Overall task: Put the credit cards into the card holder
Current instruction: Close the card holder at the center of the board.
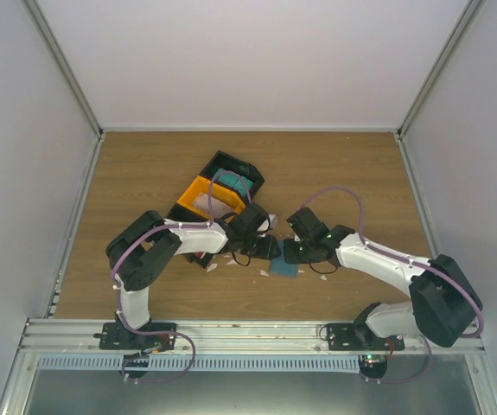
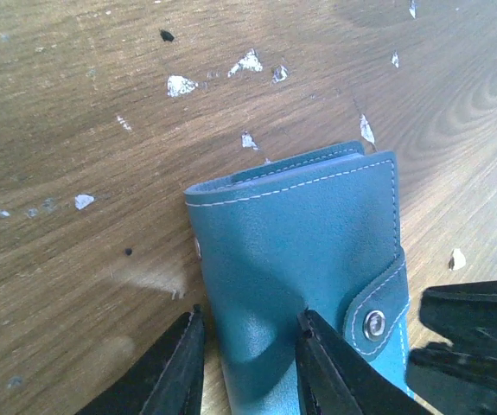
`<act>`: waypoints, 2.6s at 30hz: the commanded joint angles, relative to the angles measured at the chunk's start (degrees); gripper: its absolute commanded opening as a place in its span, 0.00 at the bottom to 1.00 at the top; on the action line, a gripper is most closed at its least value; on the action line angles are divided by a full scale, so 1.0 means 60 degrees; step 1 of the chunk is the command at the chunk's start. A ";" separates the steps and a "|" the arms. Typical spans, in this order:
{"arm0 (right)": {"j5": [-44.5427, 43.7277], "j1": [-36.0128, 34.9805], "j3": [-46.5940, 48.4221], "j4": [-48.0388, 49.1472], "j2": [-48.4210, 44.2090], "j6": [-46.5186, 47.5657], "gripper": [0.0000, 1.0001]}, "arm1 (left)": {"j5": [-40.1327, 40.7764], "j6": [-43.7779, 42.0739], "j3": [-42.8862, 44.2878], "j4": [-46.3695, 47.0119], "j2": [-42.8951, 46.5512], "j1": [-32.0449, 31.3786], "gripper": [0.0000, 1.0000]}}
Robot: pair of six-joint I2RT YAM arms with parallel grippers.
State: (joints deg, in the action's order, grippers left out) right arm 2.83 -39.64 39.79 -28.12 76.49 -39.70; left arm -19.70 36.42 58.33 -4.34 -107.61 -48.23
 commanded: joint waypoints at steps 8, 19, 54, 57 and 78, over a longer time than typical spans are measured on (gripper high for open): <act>0.0474 -0.0104 0.0261 -0.0698 0.0333 0.0246 0.17 | -0.0360 -0.0323 0.0063 -0.0116 0.0336 -0.0019 0.36; 0.0132 -0.0095 0.0054 -0.0259 0.0453 -0.0017 0.17 | -0.0355 -0.0336 0.0050 -0.0193 0.0171 -0.0019 0.33; -0.0267 -0.0100 0.0448 -0.0367 0.0254 -0.0180 0.16 | -0.0237 -0.0316 -0.0097 -0.0129 0.0123 -0.0019 0.32; -0.0319 -0.0095 0.0431 -0.0367 0.0419 -0.0193 0.15 | -0.0238 -0.0318 -0.0088 -0.0130 0.0109 -0.0019 0.32; -0.0248 -0.0099 -0.0166 -0.0655 0.1921 -0.0121 0.03 | -0.0190 -0.0303 -0.0053 -0.0139 0.0020 -0.0020 0.32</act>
State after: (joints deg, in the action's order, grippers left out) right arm 2.13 -39.90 41.98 -29.10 82.50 -40.38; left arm -21.39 35.38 58.39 -5.85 -107.35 -48.23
